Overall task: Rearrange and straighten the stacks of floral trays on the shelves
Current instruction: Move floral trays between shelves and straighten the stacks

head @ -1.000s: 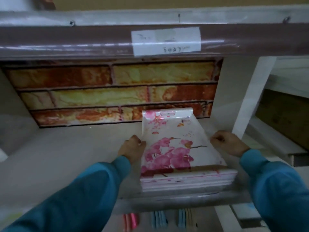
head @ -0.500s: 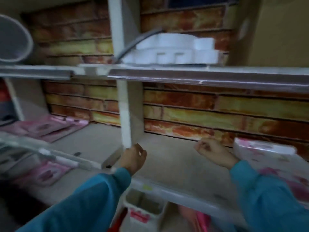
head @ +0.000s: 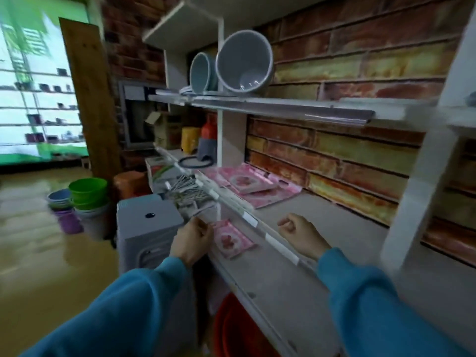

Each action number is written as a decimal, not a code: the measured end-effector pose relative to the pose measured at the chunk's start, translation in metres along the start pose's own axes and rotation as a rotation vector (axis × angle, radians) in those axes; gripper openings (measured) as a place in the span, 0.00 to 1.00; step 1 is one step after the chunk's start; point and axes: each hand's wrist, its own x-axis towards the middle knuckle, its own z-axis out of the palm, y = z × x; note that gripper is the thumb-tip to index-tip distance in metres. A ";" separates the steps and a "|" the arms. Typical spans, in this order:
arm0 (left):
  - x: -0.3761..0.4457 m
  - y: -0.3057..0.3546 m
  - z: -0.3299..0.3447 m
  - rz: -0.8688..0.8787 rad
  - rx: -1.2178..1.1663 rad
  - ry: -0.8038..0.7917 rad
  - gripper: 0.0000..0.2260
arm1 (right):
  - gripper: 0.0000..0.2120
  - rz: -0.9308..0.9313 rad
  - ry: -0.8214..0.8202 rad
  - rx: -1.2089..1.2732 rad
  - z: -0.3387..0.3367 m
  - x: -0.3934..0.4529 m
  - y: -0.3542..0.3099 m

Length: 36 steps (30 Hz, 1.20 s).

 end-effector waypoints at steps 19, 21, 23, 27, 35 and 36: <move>0.441 -0.077 0.060 0.080 -0.086 -0.187 0.15 | 0.04 0.218 0.118 -0.137 0.098 0.429 0.019; 0.486 -0.079 0.077 0.103 -0.093 -0.230 0.14 | 0.09 0.249 0.127 -0.183 0.100 0.470 0.023; 0.531 -0.083 0.095 0.109 -0.078 -0.304 0.13 | 0.11 0.301 0.137 -0.276 0.105 0.505 0.029; 0.607 -0.090 0.136 0.158 0.009 -0.471 0.14 | 0.17 0.387 0.032 -0.441 0.112 0.555 0.041; 0.661 -0.109 0.191 0.094 -0.056 -0.672 0.28 | 0.18 0.640 -0.031 -0.534 0.129 0.623 0.082; 0.661 -0.110 0.192 0.088 -0.084 -0.678 0.27 | 0.23 0.652 -0.031 -0.525 0.130 0.628 0.087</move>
